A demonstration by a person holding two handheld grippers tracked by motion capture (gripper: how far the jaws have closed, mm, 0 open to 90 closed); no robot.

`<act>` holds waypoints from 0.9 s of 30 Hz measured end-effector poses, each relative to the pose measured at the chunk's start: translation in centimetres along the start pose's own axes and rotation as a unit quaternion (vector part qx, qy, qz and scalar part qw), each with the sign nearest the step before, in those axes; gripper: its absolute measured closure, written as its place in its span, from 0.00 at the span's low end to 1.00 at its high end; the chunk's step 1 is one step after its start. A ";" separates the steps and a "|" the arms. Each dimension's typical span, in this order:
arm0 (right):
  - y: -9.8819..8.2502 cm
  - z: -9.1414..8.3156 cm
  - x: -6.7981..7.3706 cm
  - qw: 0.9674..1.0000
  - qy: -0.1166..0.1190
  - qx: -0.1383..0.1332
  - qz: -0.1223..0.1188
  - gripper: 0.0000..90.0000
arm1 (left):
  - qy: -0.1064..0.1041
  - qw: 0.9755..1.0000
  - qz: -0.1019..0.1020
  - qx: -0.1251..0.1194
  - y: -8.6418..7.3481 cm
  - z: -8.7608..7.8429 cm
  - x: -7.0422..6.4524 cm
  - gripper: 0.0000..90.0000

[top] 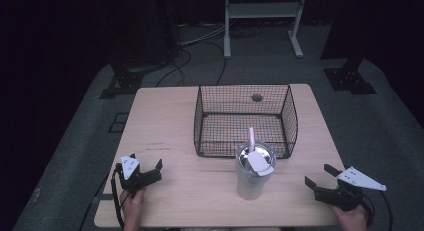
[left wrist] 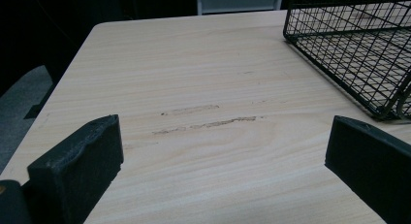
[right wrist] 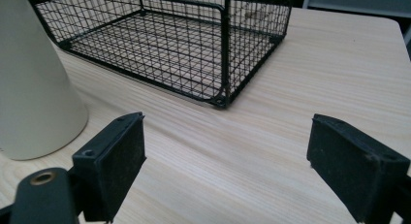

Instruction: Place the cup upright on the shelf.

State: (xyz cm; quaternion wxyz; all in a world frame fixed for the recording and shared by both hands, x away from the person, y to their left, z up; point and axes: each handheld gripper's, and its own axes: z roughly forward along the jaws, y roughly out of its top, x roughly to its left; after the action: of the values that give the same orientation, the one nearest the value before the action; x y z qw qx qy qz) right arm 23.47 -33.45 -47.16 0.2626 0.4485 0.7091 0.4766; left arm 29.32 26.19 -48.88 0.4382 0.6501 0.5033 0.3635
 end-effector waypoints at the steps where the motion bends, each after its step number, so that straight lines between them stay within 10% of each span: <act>1: 0.1 0.0 0.1 1.000 0.001 -0.002 -0.002 0.14 | 0.000 1.000 0.000 0.000 0.0 0.0 0.0 0.00; 27: 2.8 -0.4 5.5 0.991 0.105 0.001 -0.083 0.04 | 0.003 1.000 0.005 0.000 -0.1 -0.1 -0.1 0.00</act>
State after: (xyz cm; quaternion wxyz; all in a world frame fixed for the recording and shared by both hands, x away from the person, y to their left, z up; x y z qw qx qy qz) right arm 21.72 -28.36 -44.18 0.2245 0.3358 0.7678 0.4972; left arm 29.21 26.10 -48.91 0.4346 0.6513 0.5019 0.3674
